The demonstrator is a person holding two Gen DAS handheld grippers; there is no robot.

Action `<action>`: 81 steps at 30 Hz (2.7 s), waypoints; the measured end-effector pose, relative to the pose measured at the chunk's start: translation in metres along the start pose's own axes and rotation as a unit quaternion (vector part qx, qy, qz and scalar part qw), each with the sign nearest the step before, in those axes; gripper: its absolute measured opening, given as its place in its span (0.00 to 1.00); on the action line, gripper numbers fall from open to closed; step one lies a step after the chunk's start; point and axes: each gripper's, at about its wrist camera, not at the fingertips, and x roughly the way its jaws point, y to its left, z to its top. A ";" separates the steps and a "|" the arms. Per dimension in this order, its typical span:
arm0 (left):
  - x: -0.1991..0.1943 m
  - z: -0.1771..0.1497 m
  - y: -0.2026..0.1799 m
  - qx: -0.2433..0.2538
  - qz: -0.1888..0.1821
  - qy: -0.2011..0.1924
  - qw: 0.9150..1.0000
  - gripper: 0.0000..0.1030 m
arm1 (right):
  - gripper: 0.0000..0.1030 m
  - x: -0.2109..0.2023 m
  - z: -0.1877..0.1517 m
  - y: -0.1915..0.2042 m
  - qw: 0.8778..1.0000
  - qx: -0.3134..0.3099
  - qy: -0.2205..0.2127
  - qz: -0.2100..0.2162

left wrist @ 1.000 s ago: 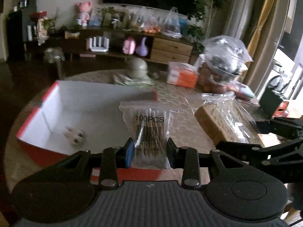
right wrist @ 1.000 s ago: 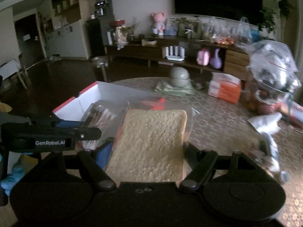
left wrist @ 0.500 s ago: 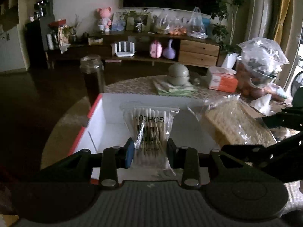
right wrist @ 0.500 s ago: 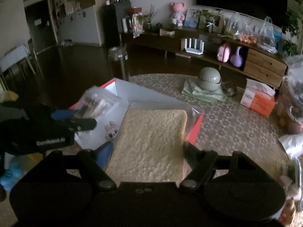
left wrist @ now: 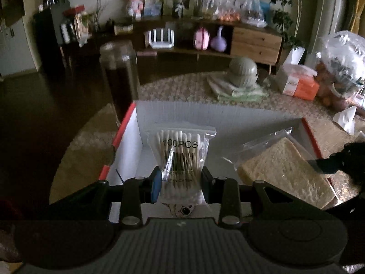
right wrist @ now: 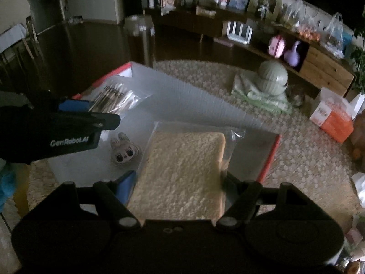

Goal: Organize objects
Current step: 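Carry the swab bag with the left tool into the box while the right tool carries the bread there, then open both tools to release the swab bag and bread into the box, then move both tools back toward the remaining items on the table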

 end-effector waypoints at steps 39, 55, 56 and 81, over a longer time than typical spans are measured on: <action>0.060 0.010 -0.009 0.006 0.025 0.106 0.994 0.66 | 0.82 0.033 0.015 0.007 0.998 0.016 0.063 0.003; -0.011 0.013 -0.031 0.014 0.022 0.041 0.999 0.66 | 0.82 -0.051 -0.003 -0.012 0.999 0.026 -0.004 0.027; -0.018 0.013 -0.036 0.018 0.019 0.036 0.999 0.66 | 0.82 -0.057 -0.005 -0.014 0.999 0.027 -0.008 0.029; -0.107 -0.036 -0.145 0.035 -0.069 -0.038 0.996 0.82 | 1.00 -0.173 -0.115 -0.081 0.990 0.080 -0.104 0.052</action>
